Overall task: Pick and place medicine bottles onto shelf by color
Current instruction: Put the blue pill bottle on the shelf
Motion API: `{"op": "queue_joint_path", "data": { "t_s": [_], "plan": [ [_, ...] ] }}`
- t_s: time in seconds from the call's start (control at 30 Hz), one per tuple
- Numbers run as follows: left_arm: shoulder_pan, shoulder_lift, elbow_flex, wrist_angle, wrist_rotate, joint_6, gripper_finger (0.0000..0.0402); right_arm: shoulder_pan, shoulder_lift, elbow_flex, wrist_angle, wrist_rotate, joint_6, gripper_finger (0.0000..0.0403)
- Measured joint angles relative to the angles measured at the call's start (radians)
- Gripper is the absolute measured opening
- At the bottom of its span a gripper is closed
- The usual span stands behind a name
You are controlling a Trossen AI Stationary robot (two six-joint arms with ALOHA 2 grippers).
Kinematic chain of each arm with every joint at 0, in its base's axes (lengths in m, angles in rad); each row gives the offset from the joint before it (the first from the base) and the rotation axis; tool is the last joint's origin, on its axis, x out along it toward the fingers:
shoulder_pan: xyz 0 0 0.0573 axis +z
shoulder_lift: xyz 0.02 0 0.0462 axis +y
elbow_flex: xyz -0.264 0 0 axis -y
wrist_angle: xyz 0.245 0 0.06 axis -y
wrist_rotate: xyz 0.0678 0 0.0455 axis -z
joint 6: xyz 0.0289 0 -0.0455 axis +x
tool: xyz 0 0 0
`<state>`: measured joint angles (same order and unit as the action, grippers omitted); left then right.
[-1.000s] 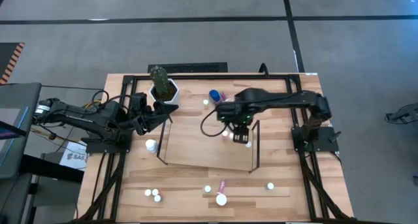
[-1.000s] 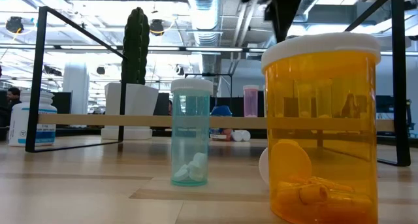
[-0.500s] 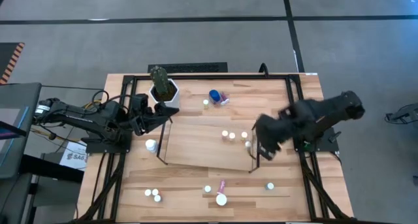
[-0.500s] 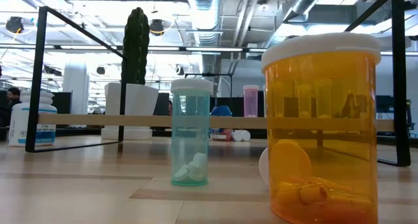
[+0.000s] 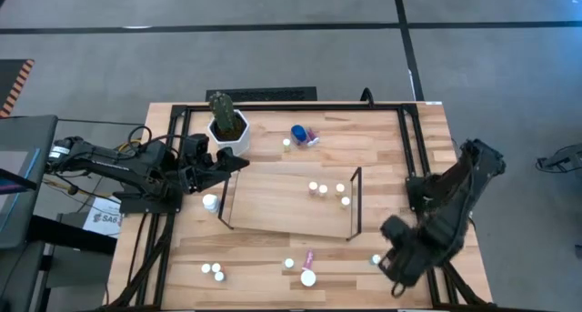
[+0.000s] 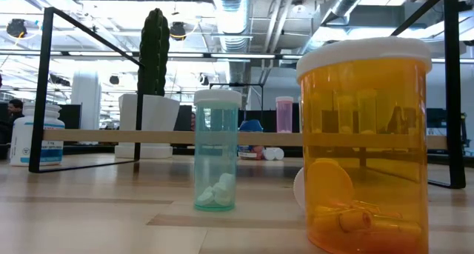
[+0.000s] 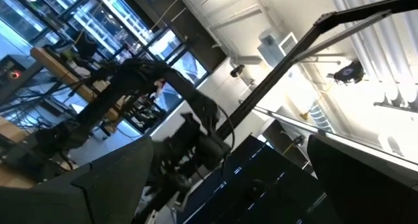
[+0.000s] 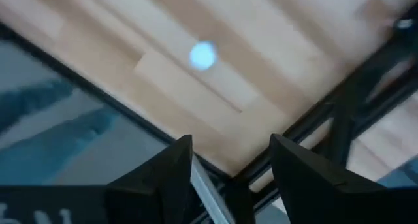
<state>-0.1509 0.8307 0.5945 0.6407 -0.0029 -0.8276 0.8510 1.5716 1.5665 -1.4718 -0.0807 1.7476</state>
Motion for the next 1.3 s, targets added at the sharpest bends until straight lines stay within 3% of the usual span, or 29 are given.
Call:
{"op": "queue_joint_path", "data": {
  "t_s": [0.23, 0.37, 0.47, 0.53, 0.7, 0.87, 1.07, 1.3],
  "plan": [
    [0.0, 0.0, 0.0, 0.0, -0.016, 0.001, 0.0393, -0.001, 0.102, 0.0, 0.032, -0.001, -0.177, 0.0217],
    [0.0, 0.0, 0.0, 0.001, -0.101, 0.021, 0.0393, -0.04, 0.157, 0.0, 0.039, 0.001, -0.343, 0.0216],
    [-0.002, 0.0, 0.0, 0.001, -0.174, 0.011, 0.0393, -0.044, 0.184, -0.009, 0.052, 0.077, -0.416, 0.0217],
    [-0.007, 0.004, 0.0, 0.002, -0.201, 0.013, 0.0393, -0.02, 0.163, -0.062, 0.087, 0.125, -0.391, 0.0216],
    [-0.025, 0.005, 0.0, 0.0, -0.228, 0.022, 0.0393, 0.043, 0.026, -0.274, 0.268, 0.13, -0.249, 0.0214],
    [-0.042, 0.006, 0.0, 0.002, -0.315, 0.018, 0.0393, 0.057, -0.06, -0.437, 0.313, 0.13, -0.194, 0.0214],
    [-0.043, 0.006, 0.0, 0.002, -0.345, -0.002, 0.0393, 0.01, -0.086, -0.494, 0.469, 0.11, -0.26, 0.0215],
    [-0.043, 0.006, 0.0, -0.003, -0.345, 0.004, 0.0393, -0.018, -0.086, -0.495, 0.495, 0.109, -0.279, 0.024]
  ]
}}
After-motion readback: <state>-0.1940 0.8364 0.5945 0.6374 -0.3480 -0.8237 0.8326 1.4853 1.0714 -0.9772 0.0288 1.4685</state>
